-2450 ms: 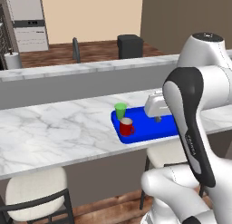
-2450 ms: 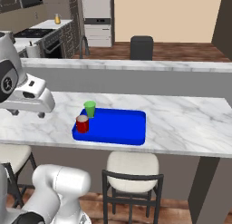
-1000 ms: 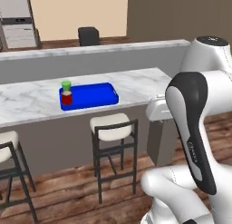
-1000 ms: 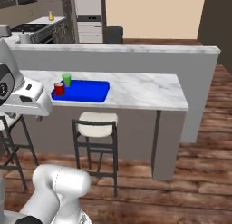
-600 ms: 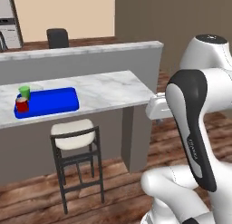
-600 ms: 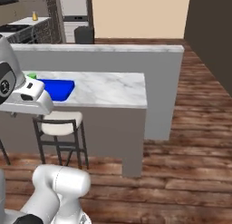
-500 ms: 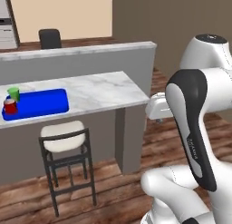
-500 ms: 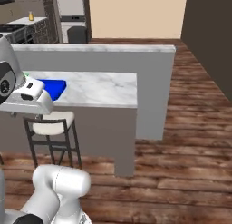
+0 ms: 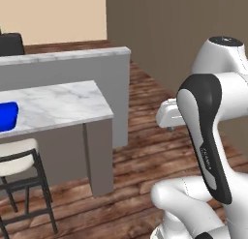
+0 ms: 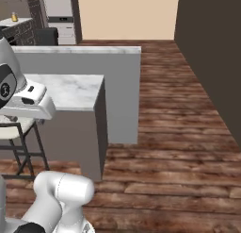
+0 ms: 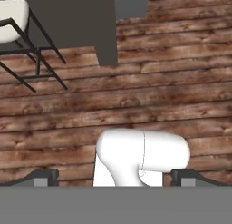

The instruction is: There is a tray on the dining counter. Grab the cup, mug, and pitcher and place them on the tray. The pitcher may be placed next to the tray if it cannot fit the tray.

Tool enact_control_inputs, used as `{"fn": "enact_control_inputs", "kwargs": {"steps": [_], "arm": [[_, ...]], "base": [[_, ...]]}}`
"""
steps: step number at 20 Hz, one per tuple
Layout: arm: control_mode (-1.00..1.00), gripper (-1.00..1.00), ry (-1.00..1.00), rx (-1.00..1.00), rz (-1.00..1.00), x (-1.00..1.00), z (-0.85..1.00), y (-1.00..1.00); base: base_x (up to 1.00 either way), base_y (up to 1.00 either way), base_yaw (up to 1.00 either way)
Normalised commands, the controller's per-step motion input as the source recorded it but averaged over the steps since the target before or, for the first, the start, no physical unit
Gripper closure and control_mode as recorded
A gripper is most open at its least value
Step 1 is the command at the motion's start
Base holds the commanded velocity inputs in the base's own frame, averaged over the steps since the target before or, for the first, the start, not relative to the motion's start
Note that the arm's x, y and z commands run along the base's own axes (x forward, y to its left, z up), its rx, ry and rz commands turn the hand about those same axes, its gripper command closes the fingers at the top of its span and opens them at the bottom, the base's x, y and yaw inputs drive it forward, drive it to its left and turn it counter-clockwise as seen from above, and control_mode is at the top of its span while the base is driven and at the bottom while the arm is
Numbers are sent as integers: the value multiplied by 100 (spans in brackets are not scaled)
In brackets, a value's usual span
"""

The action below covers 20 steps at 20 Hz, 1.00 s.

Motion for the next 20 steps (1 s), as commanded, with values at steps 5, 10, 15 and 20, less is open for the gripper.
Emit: {"fn": "enact_control_inputs", "kwargs": {"steps": [5,10,15,20], "arm": [[100,-100,0,0,0,0,0,0],[100,-100,0,0,0,0,0,0],[100,-100,0,0,0,0,0,0],[100,-100,0,0,0,0,0,0]], "base": [[0,-100,-1],[1,-100,-1],[18,-100,0],[33,-100,0]]}}
